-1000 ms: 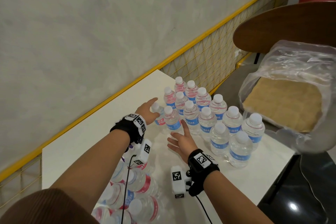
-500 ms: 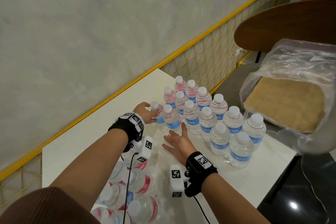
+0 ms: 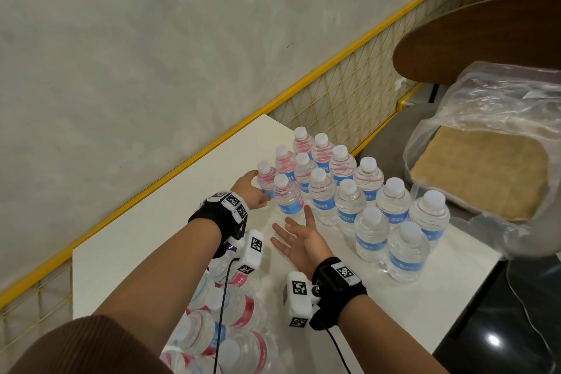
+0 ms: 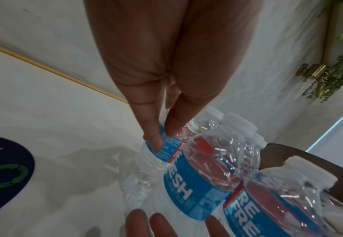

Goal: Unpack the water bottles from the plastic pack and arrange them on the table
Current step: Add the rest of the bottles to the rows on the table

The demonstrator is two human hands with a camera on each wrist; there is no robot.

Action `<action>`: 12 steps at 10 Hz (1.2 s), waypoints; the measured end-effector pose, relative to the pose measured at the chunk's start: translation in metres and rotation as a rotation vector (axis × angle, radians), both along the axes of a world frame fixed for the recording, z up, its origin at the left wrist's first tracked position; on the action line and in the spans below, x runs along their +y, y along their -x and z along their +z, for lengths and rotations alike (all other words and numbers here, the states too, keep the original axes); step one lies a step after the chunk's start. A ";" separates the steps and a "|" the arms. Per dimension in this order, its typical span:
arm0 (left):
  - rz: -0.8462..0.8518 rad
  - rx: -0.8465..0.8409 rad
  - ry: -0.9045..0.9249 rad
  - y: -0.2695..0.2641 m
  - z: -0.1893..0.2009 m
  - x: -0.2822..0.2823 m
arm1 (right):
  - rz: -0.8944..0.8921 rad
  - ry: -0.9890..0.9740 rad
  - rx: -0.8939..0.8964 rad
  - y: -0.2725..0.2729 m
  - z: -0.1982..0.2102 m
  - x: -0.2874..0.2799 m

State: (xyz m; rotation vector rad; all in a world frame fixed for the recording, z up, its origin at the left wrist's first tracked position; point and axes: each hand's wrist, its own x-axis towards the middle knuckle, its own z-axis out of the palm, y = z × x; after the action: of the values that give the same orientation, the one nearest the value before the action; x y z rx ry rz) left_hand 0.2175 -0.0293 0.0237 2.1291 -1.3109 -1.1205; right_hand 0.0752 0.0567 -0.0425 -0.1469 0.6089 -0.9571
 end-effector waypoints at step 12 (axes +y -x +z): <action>-0.548 -0.500 -0.293 0.017 0.052 0.088 | 0.387 -0.223 0.347 0.014 -0.006 0.072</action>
State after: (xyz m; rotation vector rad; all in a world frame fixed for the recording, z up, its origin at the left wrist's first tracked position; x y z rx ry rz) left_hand 0.2008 0.0591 0.0755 2.4389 -2.1744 -1.0557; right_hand 0.0611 0.1290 -0.0481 -0.2249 0.9625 -0.4852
